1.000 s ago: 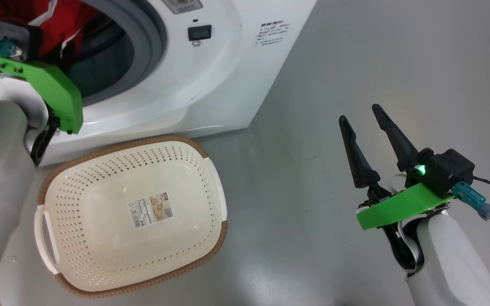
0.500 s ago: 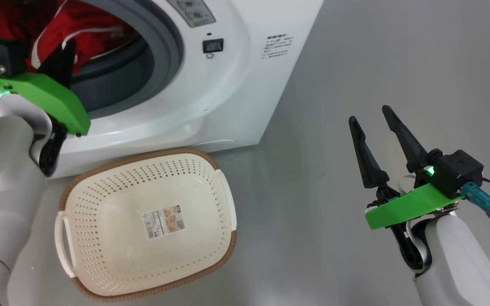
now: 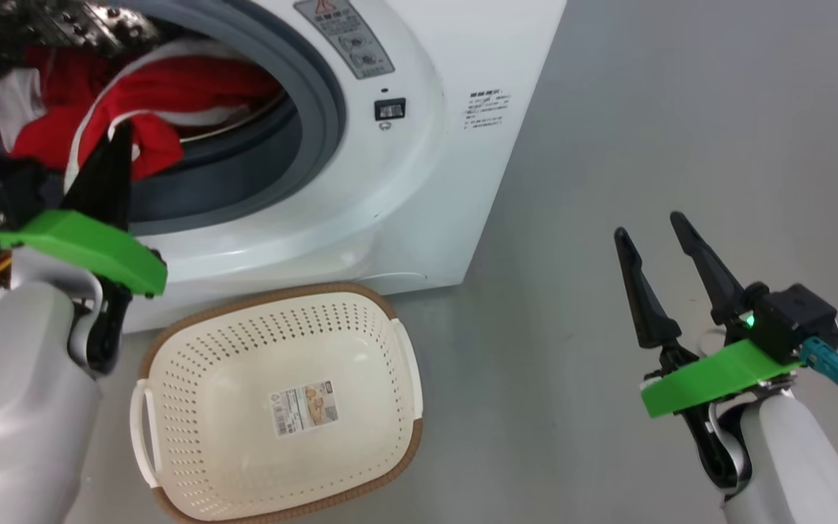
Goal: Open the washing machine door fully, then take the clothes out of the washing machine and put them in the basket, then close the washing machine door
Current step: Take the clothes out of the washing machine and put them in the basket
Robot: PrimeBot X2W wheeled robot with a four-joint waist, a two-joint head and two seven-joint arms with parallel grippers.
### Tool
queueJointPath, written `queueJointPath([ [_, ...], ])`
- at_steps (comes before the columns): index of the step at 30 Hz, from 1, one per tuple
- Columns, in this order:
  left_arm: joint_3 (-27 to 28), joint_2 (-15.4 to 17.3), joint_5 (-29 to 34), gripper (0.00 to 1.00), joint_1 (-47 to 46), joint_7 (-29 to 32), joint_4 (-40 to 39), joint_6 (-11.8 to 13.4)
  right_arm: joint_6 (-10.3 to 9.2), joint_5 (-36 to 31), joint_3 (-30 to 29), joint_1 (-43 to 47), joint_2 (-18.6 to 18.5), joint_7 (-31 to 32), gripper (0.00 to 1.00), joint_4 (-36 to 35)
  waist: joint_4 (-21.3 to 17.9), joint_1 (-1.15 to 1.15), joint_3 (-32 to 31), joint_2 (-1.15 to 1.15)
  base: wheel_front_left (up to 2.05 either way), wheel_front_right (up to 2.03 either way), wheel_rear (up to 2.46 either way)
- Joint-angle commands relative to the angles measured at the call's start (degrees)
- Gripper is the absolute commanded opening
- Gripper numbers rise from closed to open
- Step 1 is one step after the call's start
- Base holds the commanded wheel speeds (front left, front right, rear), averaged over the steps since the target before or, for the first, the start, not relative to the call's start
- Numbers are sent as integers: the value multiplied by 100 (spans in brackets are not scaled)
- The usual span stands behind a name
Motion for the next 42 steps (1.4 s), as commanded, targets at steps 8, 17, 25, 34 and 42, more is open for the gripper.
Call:
queueJointPath([
  [8, 1152, -49, 825, 0, 754, -61, -837, -38, 9, 35, 60, 317, -77, -68, 100, -105, 113, 0, -290, 0, 0, 0, 0],
  [17, 1843, -369, 1373, 0, 1524, -61, -1615, -129, 9, 43, -35, 505, -119, -68, 100, -126, 188, 0, -515, 0, 0, 0, 0],
  [25, 2185, -562, 1624, 0, 2259, -61, -2479, -148, 9, 47, -121, 650, -158, -68, 100, -167, 276, 0, -638, 0, 0, 0, 0],
  [34, 2386, -767, 1780, 0, 3054, -61, -3538, -150, 9, 35, -171, 740, -194, -68, 100, -175, 421, 0, -750, 0, 0, 0, 0],
  [42, 2501, -853, 1925, 0, 3790, -61, -4559, -150, 9, 37, -221, 791, -241, -68, 100, -210, 535, 0, -780, 0, 0, 0, 0],
])
